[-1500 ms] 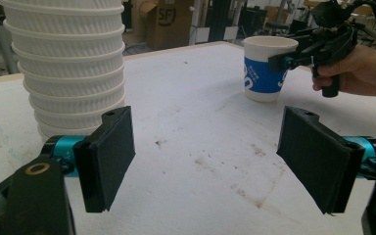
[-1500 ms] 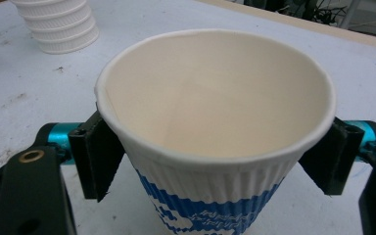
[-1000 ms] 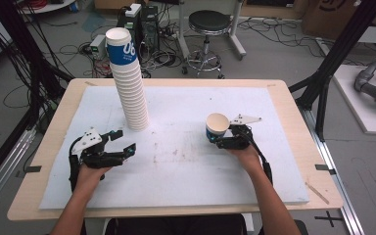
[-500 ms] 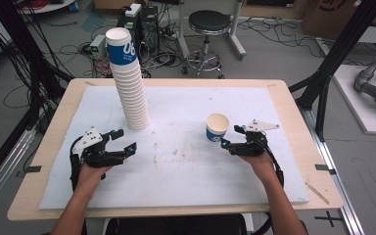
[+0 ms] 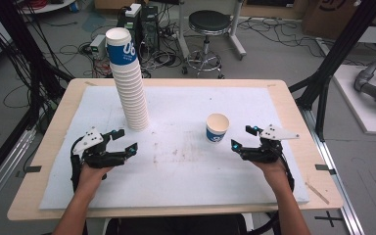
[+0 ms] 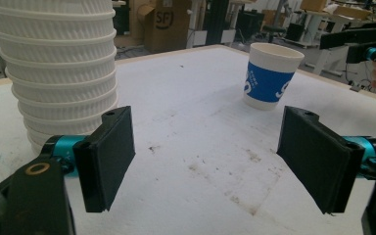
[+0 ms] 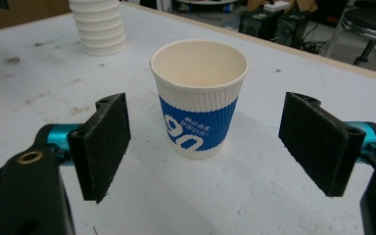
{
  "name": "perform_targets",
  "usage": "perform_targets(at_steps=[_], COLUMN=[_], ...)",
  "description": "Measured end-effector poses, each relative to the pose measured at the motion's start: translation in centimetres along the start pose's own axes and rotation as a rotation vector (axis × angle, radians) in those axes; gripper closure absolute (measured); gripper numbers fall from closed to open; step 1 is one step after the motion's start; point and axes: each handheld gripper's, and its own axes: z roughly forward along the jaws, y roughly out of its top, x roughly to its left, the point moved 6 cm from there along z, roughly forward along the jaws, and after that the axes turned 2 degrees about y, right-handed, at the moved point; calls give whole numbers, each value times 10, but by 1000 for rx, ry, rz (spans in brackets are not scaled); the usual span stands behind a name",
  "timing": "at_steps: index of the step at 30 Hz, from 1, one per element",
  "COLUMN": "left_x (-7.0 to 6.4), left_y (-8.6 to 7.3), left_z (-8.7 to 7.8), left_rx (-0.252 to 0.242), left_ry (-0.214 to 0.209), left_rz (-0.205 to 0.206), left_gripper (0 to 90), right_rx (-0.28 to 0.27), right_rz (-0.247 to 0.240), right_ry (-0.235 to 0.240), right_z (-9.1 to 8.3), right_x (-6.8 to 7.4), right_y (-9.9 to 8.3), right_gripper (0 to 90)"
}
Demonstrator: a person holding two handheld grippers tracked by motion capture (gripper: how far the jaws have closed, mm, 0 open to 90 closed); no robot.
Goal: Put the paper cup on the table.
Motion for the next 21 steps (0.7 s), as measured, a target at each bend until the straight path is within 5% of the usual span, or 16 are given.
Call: perform_targets(at_steps=[21], left_x=[-1], left_y=[1], left_z=[-1], left_rx=[-7], left_ry=[2], left_rz=[4], left_gripper=[214], right_rx=[0], right_rz=[0], right_ry=[-38], right_z=[-9], right_x=[-3], right_y=[-8], right_gripper=[198])
